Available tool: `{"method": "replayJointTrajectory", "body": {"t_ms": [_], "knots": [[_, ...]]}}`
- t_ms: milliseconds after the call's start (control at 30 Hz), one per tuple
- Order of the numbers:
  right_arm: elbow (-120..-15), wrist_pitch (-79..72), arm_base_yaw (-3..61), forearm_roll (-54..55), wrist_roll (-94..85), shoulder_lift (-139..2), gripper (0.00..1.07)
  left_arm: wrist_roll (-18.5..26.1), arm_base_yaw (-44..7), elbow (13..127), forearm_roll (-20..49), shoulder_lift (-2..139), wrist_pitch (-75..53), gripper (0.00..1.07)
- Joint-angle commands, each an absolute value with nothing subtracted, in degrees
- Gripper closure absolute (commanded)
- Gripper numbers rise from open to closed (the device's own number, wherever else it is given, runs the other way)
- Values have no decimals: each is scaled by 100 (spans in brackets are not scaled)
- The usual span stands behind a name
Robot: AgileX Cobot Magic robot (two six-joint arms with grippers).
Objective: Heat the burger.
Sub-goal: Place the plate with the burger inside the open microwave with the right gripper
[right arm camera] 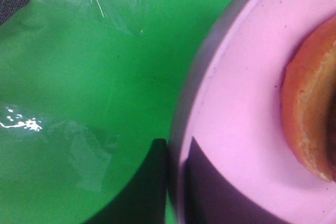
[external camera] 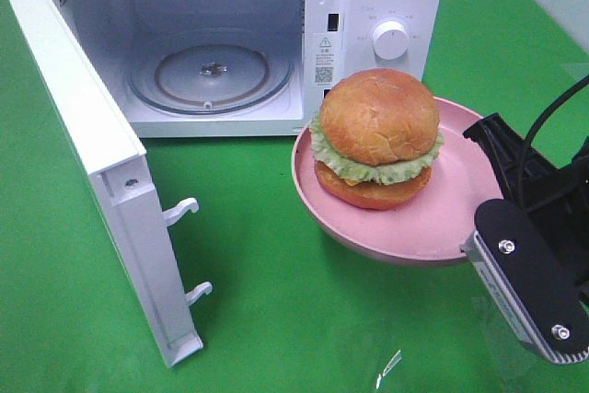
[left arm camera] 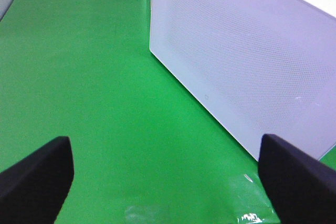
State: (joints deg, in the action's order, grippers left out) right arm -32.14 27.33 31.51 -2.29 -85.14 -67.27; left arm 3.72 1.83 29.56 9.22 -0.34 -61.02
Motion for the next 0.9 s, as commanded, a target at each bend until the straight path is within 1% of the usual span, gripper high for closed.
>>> {"method": "replayJointTrajectory", "body": {"t_ms": [33, 300, 367, 533, 733, 900], "knots": [[-3272, 2429, 3295, -355, -8537, -6721, 107, 350, 183, 2956, 963, -63, -6131, 19], [-3478, 2412, 3558, -372, -8480, -7128, 107, 350, 183, 2956, 963, -63, -6131, 19], [-3684, 2412, 3621, -367, -8480, -7431, 107, 350, 183, 2956, 963, -63, -6131, 19], [-3839, 2384, 3621, -344, -8474, -7615, 107, 350, 183, 2956, 963, -63, -6131, 19], [-4263, 2355, 3621, -304, -8451, -7964, 107, 350, 183, 2956, 963, -63, -6131, 19], [-4372, 2338, 3621, -304, -8451, -8056, 107, 350, 183, 2956, 963, -63, -6131, 19]]}}
